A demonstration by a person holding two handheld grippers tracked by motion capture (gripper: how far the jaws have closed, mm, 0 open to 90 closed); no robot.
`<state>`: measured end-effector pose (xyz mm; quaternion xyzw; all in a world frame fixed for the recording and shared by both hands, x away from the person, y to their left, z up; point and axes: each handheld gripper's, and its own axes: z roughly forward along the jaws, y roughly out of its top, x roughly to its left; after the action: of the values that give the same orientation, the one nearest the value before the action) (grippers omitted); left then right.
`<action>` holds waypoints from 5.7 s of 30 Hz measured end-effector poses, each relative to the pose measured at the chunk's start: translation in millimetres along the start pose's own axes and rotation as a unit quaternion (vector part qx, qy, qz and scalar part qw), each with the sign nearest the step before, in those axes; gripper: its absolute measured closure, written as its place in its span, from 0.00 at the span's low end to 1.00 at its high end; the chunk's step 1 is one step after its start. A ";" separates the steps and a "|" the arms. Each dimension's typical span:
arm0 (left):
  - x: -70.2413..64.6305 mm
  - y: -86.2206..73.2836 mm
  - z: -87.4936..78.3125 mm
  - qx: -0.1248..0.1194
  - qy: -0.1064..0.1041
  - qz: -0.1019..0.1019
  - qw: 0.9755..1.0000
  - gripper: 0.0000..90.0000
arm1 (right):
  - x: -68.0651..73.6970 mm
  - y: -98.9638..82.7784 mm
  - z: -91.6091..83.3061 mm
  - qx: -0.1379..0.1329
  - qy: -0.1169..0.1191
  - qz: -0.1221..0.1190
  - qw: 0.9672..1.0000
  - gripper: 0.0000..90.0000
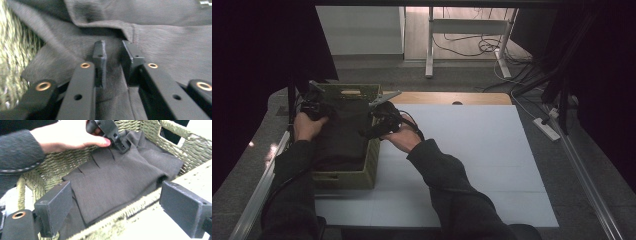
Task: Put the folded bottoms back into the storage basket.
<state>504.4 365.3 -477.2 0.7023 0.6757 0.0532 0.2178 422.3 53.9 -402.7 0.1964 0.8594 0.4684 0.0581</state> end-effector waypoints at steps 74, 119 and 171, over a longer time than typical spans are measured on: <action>-90.9 -105.1 -63.9 -0.144 -0.173 0.220 0.949 0.00 | -36.3 -104.1 -56.8 0.033 0.002 -0.037 0.999 0.00; -127.8 -243.9 -108.3 -0.188 -0.176 0.257 0.931 0.00 | -37.9 -140.5 -85.0 0.048 -0.011 -0.010 0.999 0.00; -71.4 -287.2 -75.5 -0.190 -0.158 0.204 0.947 0.00 | -38.0 -191.6 -142.7 0.053 -0.046 0.001 0.998 0.00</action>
<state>204.8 311.3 -502.1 0.7700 0.4524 0.1127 0.4355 362.3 -165.4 -485.4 0.2212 0.8791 0.4130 0.0873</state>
